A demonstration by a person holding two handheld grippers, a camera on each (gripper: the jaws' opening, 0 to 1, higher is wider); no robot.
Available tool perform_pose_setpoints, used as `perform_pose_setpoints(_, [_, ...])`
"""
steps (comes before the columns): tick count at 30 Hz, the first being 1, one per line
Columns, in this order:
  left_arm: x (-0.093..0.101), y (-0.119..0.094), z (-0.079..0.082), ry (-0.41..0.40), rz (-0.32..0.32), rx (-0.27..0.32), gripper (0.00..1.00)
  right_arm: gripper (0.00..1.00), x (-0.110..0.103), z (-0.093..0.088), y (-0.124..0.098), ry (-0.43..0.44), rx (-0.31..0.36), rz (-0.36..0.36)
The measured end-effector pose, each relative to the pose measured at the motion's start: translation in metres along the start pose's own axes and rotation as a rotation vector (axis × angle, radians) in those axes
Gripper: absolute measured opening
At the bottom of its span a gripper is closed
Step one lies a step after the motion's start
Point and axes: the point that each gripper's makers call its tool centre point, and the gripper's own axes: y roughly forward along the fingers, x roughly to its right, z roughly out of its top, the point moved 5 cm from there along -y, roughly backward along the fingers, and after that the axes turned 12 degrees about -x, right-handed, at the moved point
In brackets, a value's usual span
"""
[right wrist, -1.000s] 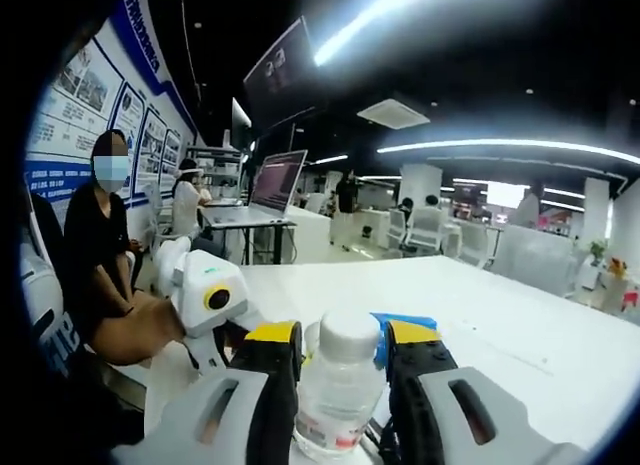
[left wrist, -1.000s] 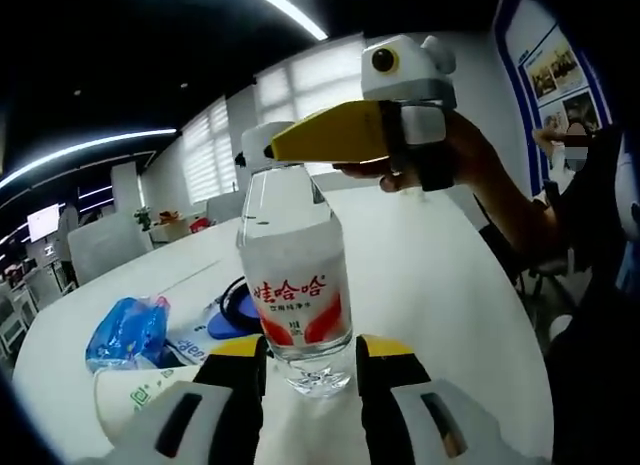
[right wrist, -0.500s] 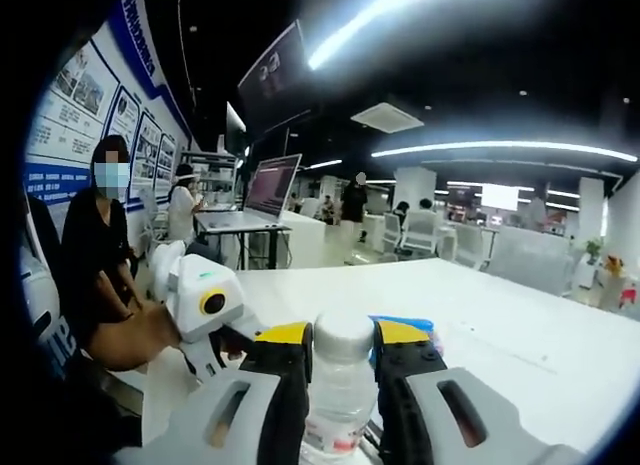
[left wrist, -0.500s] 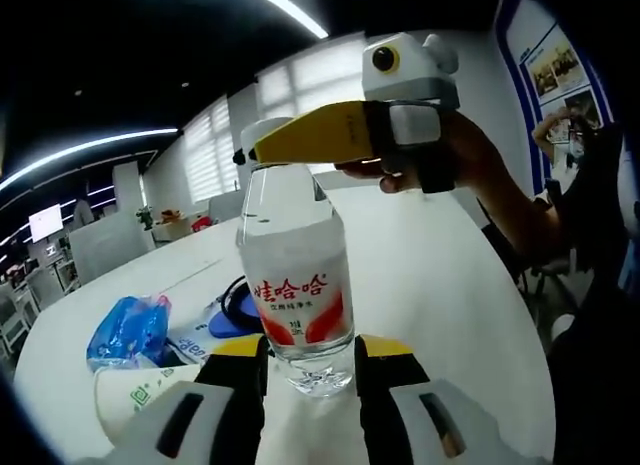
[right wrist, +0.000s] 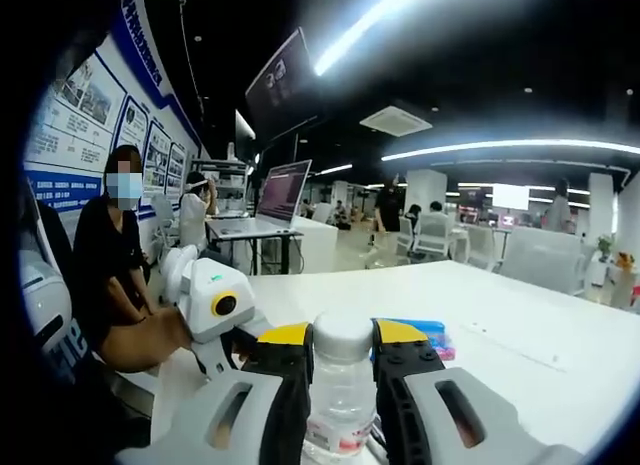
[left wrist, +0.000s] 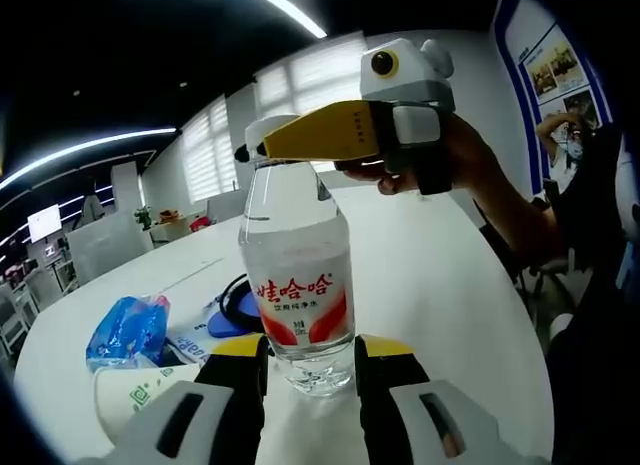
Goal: Arrange the tabletop items into an orderly group along one side of the table until the central work area is clear of visible clutter.
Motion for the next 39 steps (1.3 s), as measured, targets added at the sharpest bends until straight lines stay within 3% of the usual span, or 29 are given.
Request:
perform_pose_setpoints(17, [-0.006,-0.016,-0.005,0.000,-0.072,0.038,0.34,0.17,-0.007,-0.001,-0.004,0.013,0.046,0.165])
perform_pose_setpoints(21, [-0.003,-0.022,-0.001,-0.012,-0.131,0.090,0.34,0.17,-0.010,-0.001,-0.006,0.012,0.054,0.208])
perform_pose_setpoints(36, [0.007,-0.033,0.005,0.020,-0.279,0.172,0.36,0.17,-0.034,0.008,-0.016,-0.047,0.120,0.342])
perform_pose_setpoints(39, [0.014,-0.036,0.006,0.042,-0.318,0.188,0.37,0.17,-0.039,0.009,-0.018,-0.032,0.133,0.397])
